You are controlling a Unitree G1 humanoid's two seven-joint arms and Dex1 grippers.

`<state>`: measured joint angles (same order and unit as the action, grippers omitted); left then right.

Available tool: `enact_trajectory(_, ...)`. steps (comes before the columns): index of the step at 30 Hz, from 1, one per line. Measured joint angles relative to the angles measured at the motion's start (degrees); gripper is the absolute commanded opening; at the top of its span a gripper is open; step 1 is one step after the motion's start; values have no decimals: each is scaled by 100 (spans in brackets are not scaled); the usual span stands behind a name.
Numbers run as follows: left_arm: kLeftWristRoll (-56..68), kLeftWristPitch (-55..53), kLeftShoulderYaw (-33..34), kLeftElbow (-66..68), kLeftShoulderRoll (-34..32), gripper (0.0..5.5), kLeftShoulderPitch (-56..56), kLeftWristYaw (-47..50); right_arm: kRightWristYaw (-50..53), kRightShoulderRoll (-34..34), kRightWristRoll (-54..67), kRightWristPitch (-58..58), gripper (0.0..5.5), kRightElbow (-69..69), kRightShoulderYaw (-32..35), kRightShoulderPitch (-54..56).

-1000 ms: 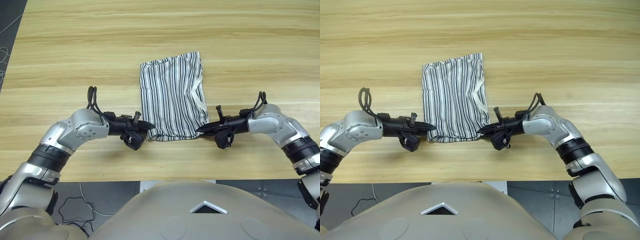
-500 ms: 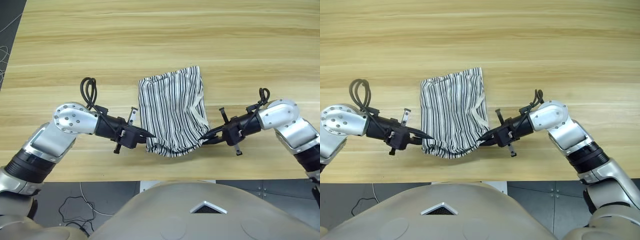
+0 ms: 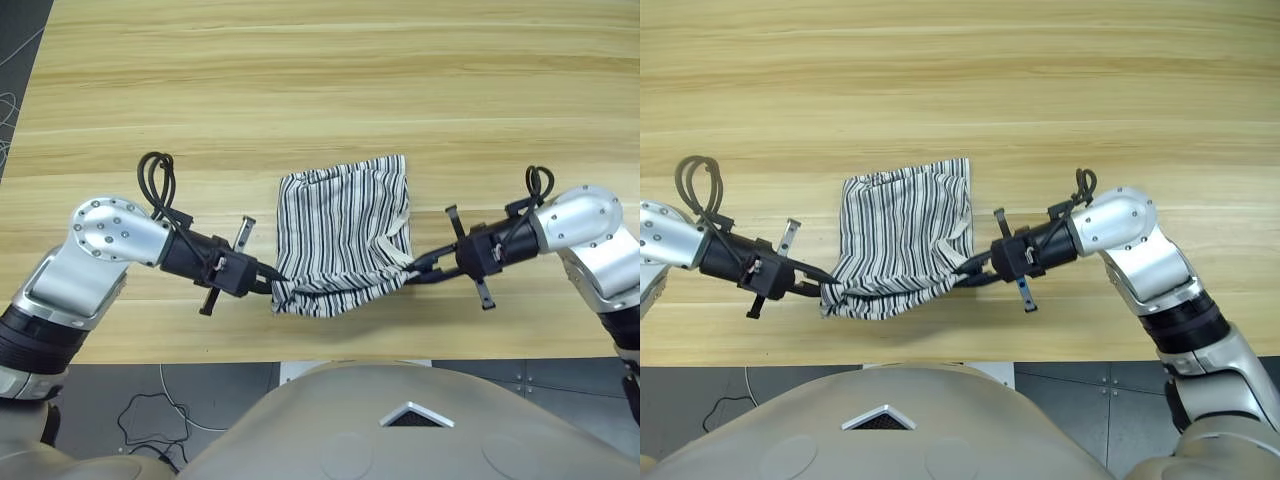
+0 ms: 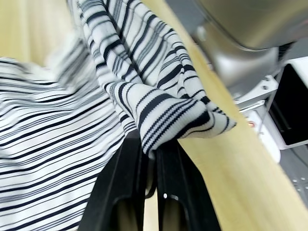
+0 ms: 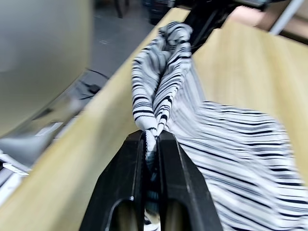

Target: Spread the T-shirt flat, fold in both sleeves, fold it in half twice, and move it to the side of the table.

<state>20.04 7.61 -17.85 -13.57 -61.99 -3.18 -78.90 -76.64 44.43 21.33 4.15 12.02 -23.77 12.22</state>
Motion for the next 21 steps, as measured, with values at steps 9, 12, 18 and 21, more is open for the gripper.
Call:
enact_trajectory(9, -12, -95, 244, 1603, 893, 13, -1072, -179, 517, -932, -884, 566, 15, -1632, 181, 973)
enact_trajectory(12, -130, -75, 242, 1944, 1129, 13, -1273, -183, 632, -1112, -1166, 877, 15, -2080, 181, 1129)
enact_trajectory(18, -656, 130, 218, 2924, 1628, 13, -1808, -146, 992, -1551, -1695, 1516, 15, -3250, 208, 1547)
enact_trajectory(21, -1046, 329, 168, 3698, 1896, 49, -2070, -14, 1143, -1781, -1884, 1753, 51, -3857, 219, 1818)
